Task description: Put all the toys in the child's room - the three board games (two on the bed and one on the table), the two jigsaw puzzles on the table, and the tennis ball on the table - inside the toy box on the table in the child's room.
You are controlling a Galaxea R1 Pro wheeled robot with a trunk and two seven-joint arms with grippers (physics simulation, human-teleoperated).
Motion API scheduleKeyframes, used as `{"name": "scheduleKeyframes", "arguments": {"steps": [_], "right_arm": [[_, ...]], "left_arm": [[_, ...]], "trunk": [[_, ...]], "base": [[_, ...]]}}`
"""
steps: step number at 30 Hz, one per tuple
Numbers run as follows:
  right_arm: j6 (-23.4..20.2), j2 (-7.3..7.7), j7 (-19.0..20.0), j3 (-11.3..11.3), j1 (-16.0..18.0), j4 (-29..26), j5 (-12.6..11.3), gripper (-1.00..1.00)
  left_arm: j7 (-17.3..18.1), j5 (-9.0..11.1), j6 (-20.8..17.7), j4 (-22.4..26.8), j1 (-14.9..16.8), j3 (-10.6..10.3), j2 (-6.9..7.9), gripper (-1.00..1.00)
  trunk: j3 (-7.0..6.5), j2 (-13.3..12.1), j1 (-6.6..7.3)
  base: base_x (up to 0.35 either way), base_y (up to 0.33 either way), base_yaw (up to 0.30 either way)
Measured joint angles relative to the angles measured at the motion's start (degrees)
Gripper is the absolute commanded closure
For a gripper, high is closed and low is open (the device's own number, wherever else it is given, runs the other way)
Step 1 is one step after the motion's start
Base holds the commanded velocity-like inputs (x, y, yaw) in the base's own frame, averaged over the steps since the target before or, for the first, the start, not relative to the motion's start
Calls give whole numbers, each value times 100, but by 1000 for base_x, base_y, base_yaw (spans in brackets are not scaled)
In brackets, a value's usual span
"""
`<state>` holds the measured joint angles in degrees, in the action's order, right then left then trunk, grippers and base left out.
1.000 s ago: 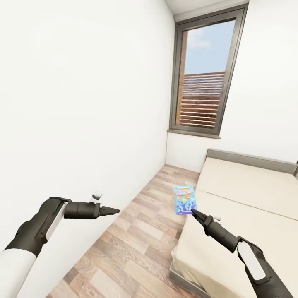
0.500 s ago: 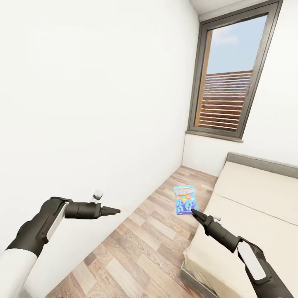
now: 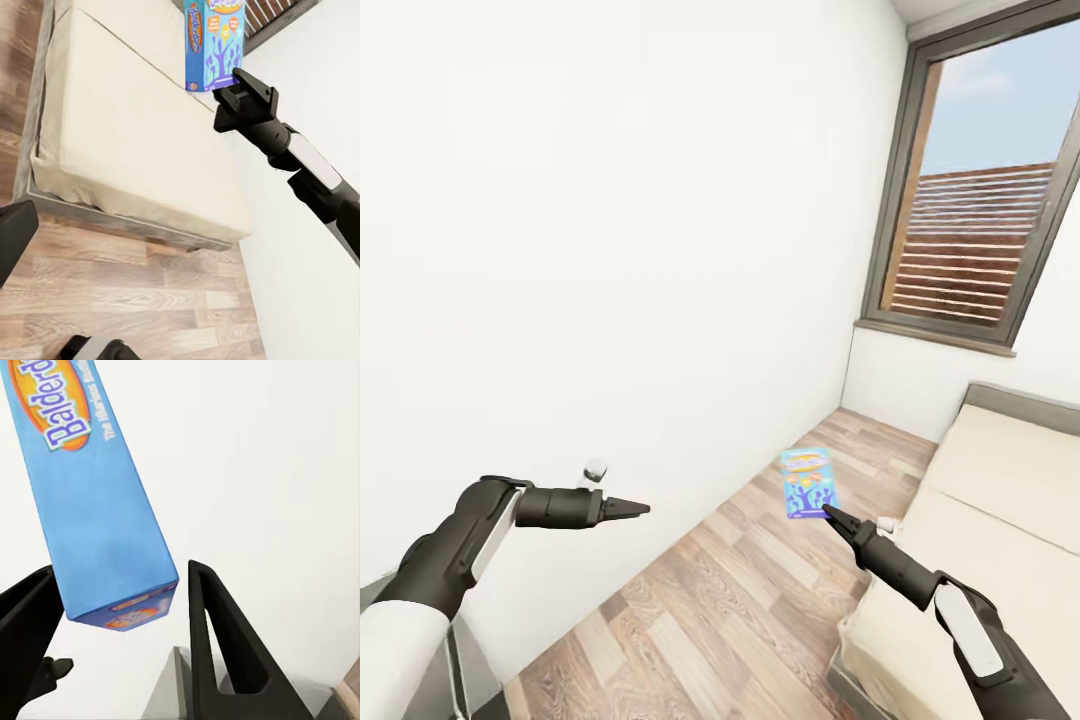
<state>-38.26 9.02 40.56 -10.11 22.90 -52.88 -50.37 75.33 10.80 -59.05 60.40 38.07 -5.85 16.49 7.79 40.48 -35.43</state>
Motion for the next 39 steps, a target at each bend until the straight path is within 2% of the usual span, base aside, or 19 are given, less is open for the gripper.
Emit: {"name": "scheduleKeyframes", "arguments": {"steps": [14,20,30,33,35,38,39], "right_arm": [[-6,3,-1,0,0,-20,-22,100],[-4,8,0,0,0,-15,-17,100],[-7,25,5,-5,0,-2,-13,100],[-10,99,14,-9,0,1,-19,100],[-10,206,17,-6,1,5,-19,100],[-18,347,35,-9,-3,7,-21,100],[-21,372,37,-7,-5,7,-22,100]], "left_arm": [[2,3,4,-1,0,6,0,-100],[43,18,1,1,0,24,4,-100],[82,33,-32,3,0,60,28,-100],[109,45,-44,20,0,191,187,-100],[231,51,-43,28,1,408,384,-100],[819,56,-35,38,-10,668,750,-100],[962,53,-34,40,-15,691,817,-100]], "trunk": [[0,0,0],[0,0,0],[-180,-400,220],[-234,-521,286],[-270,-601,330],[-324,-721,396],[-342,-762,418]], "base": [[0,-279,293],[0,-67,293],[0,-4,293],[0,0,293],[0,0,293],[0,0,293],[0,0,293]]}}
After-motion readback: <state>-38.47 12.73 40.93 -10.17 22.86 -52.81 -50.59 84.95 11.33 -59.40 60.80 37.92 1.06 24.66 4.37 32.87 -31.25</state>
